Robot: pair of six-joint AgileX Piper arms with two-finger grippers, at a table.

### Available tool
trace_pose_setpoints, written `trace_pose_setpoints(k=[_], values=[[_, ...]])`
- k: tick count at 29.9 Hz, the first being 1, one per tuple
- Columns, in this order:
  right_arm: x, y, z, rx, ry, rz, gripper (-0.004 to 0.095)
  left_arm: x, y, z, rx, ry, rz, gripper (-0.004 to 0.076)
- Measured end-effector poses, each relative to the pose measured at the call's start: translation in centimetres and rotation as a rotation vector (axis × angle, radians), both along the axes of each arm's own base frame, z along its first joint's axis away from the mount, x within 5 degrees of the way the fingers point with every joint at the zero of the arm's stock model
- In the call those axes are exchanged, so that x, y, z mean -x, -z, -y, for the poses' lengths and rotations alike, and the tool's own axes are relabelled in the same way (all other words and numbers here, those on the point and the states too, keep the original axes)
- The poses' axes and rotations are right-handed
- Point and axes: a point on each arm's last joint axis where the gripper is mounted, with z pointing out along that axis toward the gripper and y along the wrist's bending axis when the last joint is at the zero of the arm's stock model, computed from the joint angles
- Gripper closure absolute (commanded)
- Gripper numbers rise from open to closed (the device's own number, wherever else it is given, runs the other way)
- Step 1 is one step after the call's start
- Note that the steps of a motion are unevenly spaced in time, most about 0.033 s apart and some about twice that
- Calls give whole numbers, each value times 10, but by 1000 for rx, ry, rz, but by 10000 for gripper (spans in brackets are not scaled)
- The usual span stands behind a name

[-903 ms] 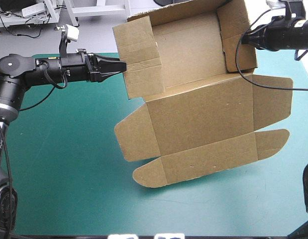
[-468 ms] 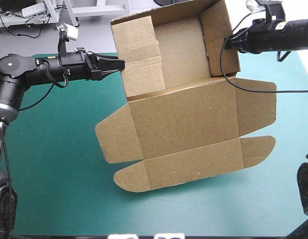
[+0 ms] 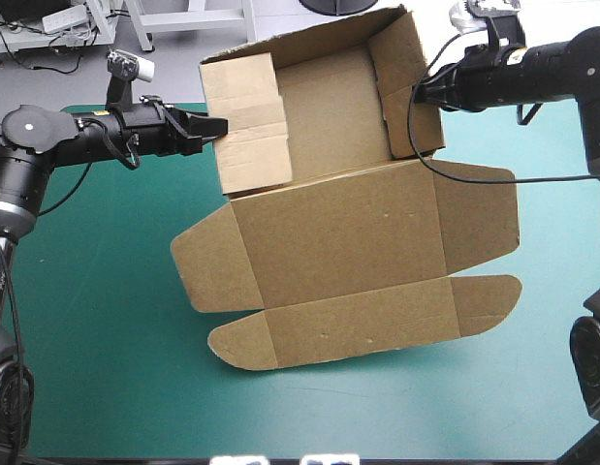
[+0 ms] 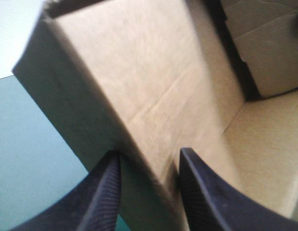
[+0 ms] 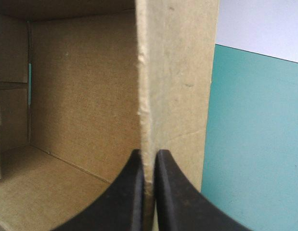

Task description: Fold the box

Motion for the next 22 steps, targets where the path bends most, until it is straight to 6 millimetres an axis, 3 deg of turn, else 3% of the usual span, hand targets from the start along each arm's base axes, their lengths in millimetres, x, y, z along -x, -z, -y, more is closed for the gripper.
trace_pose_setpoints(k=[9,11,14,15,22], values=[[5,0,-23,-7,-59,-10,927,-12,12,-7,-21,-113,-79,447],[6,0,-25,-15,-60,-16,927,-15,15,-7,-12,-125,-98,496],[7,0,-27,-34,-66,-23,927,-21,22,-8,4,-151,-143,697],[7,0,-27,-38,-66,-25,927,-22,23,-9,9,-159,-153,727],[6,1,-26,-46,-32,-50,927,-26,27,-10,17,-180,-181,729]])
